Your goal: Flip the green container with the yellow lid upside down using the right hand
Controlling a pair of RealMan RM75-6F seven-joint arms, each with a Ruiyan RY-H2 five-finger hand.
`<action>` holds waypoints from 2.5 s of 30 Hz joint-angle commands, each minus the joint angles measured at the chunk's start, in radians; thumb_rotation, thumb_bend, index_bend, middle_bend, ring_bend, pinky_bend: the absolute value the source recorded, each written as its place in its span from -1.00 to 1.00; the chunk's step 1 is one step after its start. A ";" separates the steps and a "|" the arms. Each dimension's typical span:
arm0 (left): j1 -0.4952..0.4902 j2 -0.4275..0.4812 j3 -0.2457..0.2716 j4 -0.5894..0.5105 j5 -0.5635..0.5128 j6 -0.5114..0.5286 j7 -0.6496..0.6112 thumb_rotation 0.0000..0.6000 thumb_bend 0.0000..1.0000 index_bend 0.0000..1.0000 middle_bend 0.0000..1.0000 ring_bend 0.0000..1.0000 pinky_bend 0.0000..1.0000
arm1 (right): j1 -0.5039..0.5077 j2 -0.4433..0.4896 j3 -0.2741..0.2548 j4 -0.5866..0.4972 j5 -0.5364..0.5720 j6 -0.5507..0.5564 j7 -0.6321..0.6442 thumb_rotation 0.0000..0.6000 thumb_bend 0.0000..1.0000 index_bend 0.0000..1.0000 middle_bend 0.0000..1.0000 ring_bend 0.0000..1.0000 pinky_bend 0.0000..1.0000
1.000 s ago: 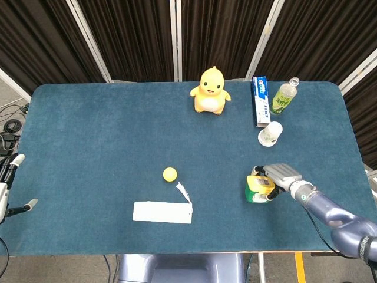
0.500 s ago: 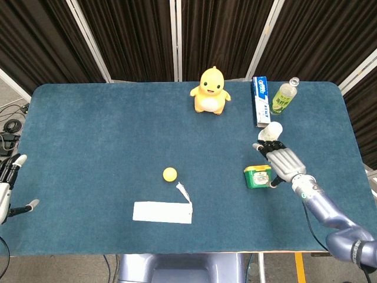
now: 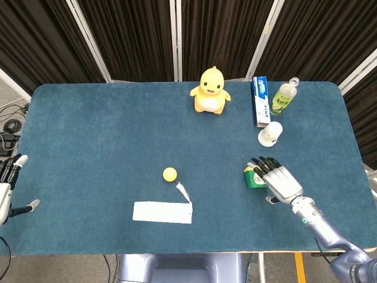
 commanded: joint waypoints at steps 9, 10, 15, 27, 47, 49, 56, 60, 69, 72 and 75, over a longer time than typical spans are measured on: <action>0.000 0.005 -0.004 0.002 -0.007 -0.001 -0.016 1.00 -1.00 -1.00 -1.00 -1.00 -1.00 | -0.024 -0.205 0.035 0.255 -0.032 0.050 -0.056 1.00 -1.00 -0.73 -0.55 -0.70 -0.36; 0.000 0.006 -0.004 0.002 -0.008 -0.002 -0.020 1.00 -1.00 -1.00 -1.00 -1.00 -1.00 | -0.028 -0.225 0.046 0.281 -0.028 0.066 -0.066 1.00 -0.97 -0.66 -0.47 -0.63 -0.30; 0.000 0.008 -0.003 0.002 -0.004 -0.002 -0.022 1.00 -1.00 -1.00 -1.00 -1.00 -1.00 | -0.032 -0.264 0.060 0.337 -0.025 0.078 -0.021 1.00 -0.41 -0.24 -0.10 -0.37 -0.18; -0.002 0.004 0.000 -0.001 0.000 -0.005 -0.011 1.00 -1.00 -1.00 -1.00 -1.00 -1.00 | 0.045 0.049 0.108 -0.087 0.089 -0.136 0.259 1.00 0.30 -0.11 -0.07 -0.33 -0.18; -0.008 0.006 0.002 -0.004 -0.014 -0.026 0.000 1.00 -1.00 -1.00 -1.00 -1.00 -1.00 | 0.306 0.291 0.062 -0.309 0.461 -0.657 0.032 1.00 0.91 -0.12 -0.06 -0.42 -0.64; -0.007 0.007 0.002 -0.004 -0.016 -0.026 -0.001 1.00 -1.00 -1.00 -1.00 -1.00 -1.00 | 0.327 0.284 0.046 -0.310 0.501 -0.670 0.009 1.00 0.91 -0.12 -0.05 -0.44 -0.66; -0.012 0.016 0.004 -0.010 -0.027 -0.046 -0.003 1.00 -1.00 -1.00 -1.00 -1.00 -1.00 | 0.403 0.260 -0.035 -0.292 0.648 -0.672 -0.078 1.00 0.10 -0.72 -0.85 -0.98 -1.00; -0.013 0.019 0.004 -0.014 -0.030 -0.050 -0.001 1.00 -1.00 -1.00 -1.00 -1.00 -1.00 | 0.425 0.236 -0.075 -0.262 0.716 -0.631 -0.117 1.00 -0.58 -1.00 -1.00 -1.00 -1.00; -0.013 0.019 0.004 -0.017 -0.030 -0.048 0.003 1.00 -1.00 -1.00 -1.00 -1.00 -1.00 | 0.345 0.211 -0.038 -0.301 0.727 -0.297 -0.188 1.00 -0.69 -1.00 -1.00 -1.00 -1.00; -0.013 0.019 0.004 -0.017 -0.028 -0.045 0.000 1.00 -1.00 -1.00 -1.00 -1.00 -1.00 | 0.313 0.271 -0.015 -0.366 0.654 -0.272 -0.139 1.00 -0.69 -1.00 -1.00 -1.00 -1.00; -0.011 0.020 0.003 -0.017 -0.024 -0.040 -0.005 1.00 -1.00 -1.00 -1.00 -1.00 -1.00 | 0.252 0.336 0.003 -0.425 0.533 -0.203 -0.072 1.00 -0.69 -1.00 -1.00 -1.00 -1.00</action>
